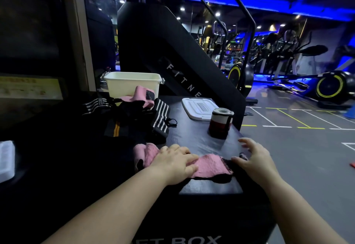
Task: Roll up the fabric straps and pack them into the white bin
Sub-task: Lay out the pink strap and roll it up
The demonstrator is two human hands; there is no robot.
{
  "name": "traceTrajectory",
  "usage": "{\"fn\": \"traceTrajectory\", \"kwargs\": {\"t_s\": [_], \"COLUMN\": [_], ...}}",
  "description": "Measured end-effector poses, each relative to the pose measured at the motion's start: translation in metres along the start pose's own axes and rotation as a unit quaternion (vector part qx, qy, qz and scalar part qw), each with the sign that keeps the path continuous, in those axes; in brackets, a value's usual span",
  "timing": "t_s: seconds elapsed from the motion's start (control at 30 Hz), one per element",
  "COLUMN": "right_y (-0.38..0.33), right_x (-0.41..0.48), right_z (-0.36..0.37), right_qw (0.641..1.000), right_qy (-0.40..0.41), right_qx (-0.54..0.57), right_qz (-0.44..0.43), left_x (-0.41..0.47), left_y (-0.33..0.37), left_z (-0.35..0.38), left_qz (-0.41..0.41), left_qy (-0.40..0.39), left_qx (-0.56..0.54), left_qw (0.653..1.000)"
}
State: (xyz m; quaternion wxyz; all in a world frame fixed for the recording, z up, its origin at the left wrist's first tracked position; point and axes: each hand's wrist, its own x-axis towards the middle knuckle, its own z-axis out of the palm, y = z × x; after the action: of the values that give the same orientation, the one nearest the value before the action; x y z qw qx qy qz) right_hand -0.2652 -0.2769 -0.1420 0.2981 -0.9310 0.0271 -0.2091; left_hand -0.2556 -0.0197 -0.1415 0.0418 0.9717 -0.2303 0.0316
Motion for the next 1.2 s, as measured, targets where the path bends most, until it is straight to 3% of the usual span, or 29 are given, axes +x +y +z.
{"fn": "traceTrajectory", "kwargs": {"t_s": [0.13,0.2,0.3,0.4,0.57,0.67,0.9,1.03,1.2], "right_y": [-0.034,-0.058,-0.07,-0.063,-0.063,-0.064,-0.09,-0.116,-0.121], "right_x": [-0.004,-0.007,-0.012,-0.016,-0.014,-0.017,-0.017,-0.02,-0.031], "right_z": [0.006,0.015,0.038,0.056,0.057,0.057,0.057,0.065,0.084], "right_qw": [0.979,0.974,0.982,0.975,0.967,0.966,0.964,0.963,0.949], "right_qy": [0.072,0.025,-0.094,-0.151,-0.168,-0.179,-0.209,-0.183,-0.223], "right_qx": [-0.07,-0.05,-0.03,-0.089,-0.13,-0.129,-0.123,-0.093,-0.102], "right_qz": [-0.176,-0.221,-0.163,-0.135,-0.14,-0.132,-0.11,-0.176,-0.196], "left_x": [0.001,0.002,-0.001,-0.008,-0.022,-0.035,-0.041,-0.038,-0.04], "left_y": [-0.002,-0.002,0.0,-0.001,-0.026,-0.047,-0.059,-0.06,-0.068], "left_z": [0.002,0.002,0.002,-0.003,-0.024,-0.031,-0.014,-0.008,-0.013], "left_qz": [-0.002,-0.001,-0.006,-0.025,-0.094,-0.128,-0.097,-0.093,-0.096], "left_qy": [0.001,0.002,0.005,0.011,0.014,0.013,0.077,0.097,0.068], "left_qx": [0.0,0.004,0.016,0.052,0.09,0.029,-0.073,-0.095,-0.189], "left_qw": [1.0,1.0,1.0,0.998,0.991,0.991,0.99,0.986,0.975]}}
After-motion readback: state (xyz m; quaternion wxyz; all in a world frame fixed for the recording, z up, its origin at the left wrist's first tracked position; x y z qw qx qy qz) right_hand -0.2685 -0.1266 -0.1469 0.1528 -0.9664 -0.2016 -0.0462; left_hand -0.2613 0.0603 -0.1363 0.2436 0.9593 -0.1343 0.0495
